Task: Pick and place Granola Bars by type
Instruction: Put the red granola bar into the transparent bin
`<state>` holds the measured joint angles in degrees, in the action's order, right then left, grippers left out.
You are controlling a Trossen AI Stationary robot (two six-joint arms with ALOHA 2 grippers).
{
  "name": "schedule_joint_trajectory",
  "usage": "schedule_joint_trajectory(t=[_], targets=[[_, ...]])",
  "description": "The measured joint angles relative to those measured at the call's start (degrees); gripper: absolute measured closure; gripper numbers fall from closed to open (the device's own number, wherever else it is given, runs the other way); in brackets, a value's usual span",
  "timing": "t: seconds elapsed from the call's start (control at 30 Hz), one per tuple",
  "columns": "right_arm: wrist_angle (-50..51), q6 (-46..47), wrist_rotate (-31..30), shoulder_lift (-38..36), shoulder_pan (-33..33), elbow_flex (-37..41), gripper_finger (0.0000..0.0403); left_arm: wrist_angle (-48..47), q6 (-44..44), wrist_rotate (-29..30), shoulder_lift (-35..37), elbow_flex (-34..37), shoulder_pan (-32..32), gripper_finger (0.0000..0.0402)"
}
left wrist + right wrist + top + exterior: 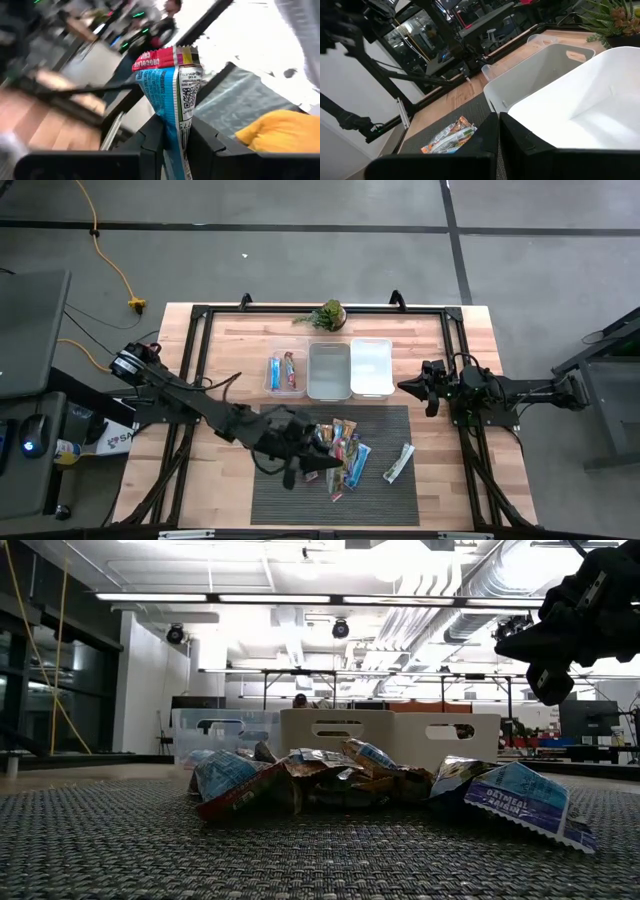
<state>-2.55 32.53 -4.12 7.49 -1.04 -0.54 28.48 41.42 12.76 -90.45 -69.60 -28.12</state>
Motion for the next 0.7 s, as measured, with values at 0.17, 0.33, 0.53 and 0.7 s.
schedule_joint_trajectory(t=[0.17,0.33,0.53,0.7], targets=[[-0.02,0.0,0.0,0.0,0.02,0.0,0.0402,4.6,-6.46,-1.14,0.0,0.0,0.04,0.0342],[-0.02,0.0,0.0,0.0,0.02,0.0,0.0402,7.97,-11.64,2.19,-0.02,0.0,0.04,0.0342],[-0.02,0.0,0.02,0.0,0.01,0.0,0.0402,9.7,-18.93,16.44,1.13,0.04,0.04,0.0342],[-0.02,0.0,0.02,0.0,0.0,0.0,0.0402,9.0,-26.25,34.78,4.2,0.04,0.04,0.0342]])
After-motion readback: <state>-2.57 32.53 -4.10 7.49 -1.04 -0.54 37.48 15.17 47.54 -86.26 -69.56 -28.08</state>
